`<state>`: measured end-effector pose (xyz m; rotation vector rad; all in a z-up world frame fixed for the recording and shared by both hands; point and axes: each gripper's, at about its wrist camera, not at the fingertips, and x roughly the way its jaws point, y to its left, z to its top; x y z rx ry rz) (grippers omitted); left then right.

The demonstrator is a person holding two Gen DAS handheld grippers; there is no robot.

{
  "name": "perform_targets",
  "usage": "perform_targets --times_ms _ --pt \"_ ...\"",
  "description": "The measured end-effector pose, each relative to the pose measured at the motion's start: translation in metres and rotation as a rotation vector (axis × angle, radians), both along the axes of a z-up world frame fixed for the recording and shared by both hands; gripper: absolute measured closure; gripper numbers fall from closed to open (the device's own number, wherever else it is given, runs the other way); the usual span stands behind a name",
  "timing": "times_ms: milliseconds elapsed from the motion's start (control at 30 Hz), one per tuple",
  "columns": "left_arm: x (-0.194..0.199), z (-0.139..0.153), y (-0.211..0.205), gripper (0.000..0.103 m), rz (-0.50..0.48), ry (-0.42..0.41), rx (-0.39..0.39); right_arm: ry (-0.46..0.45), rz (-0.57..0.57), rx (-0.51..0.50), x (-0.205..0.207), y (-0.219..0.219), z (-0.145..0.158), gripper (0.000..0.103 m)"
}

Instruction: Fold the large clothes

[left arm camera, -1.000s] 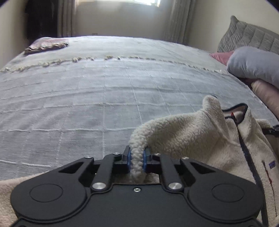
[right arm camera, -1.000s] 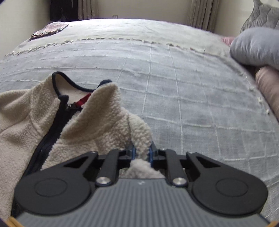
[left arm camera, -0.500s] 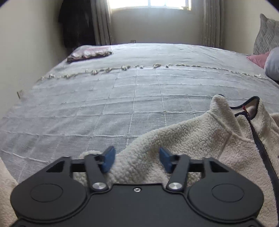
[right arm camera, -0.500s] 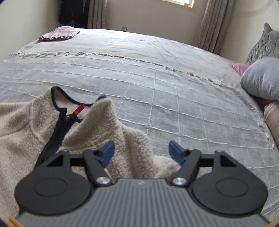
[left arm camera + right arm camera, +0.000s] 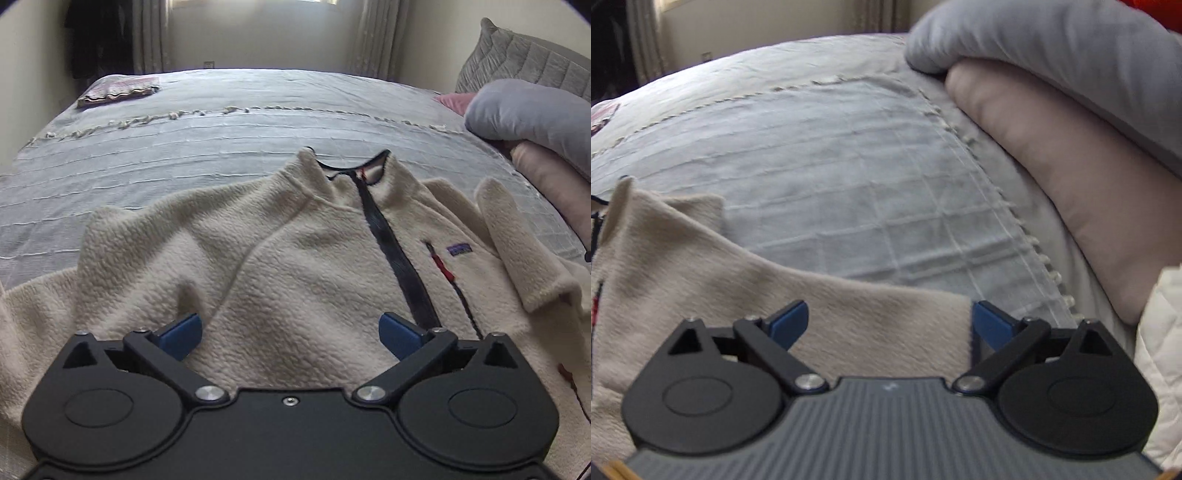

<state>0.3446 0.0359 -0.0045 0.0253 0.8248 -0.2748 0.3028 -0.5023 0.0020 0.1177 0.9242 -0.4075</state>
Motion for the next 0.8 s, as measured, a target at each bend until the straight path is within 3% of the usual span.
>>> perform_targets --times_ms 133,233,300,367,433,533,600,700,800 --pt "-0.005 -0.012 -0.037 0.0 -0.044 0.051 0.011 0.046 -0.099 0.11 -0.019 -0.033 -0.045 0.008" --pt "-0.006 -0.021 -0.068 0.0 -0.061 0.054 0.027 -0.007 -0.11 0.177 -0.031 -0.036 -0.067 0.032" --pt "-0.003 -0.025 -0.085 0.001 -0.072 0.041 0.021 -0.046 -0.047 0.167 -0.032 -0.028 -0.065 0.086" --pt "0.0 -0.027 -0.105 0.003 -0.088 0.011 0.0 -0.059 -0.014 0.153 -0.032 -0.024 -0.051 0.088" --pt "0.005 -0.027 -0.125 0.003 -0.107 -0.022 -0.013 -0.099 0.011 0.035 -0.034 -0.021 -0.022 0.088" --pt "0.014 -0.027 -0.156 0.019 -0.157 -0.052 -0.036 -0.168 -0.005 -0.14 -0.045 -0.033 0.03 0.088" --pt "0.022 -0.028 -0.181 0.039 -0.197 -0.077 -0.051 -0.195 -0.045 -0.25 -0.054 -0.05 0.063 0.088" --pt "0.037 -0.033 -0.22 0.059 -0.262 -0.102 -0.085 -0.203 -0.125 -0.449 -0.064 -0.079 0.095 0.088" --pt "0.054 -0.047 -0.257 0.068 -0.317 -0.102 -0.118 -0.194 -0.205 -0.557 -0.064 -0.114 0.109 0.089"
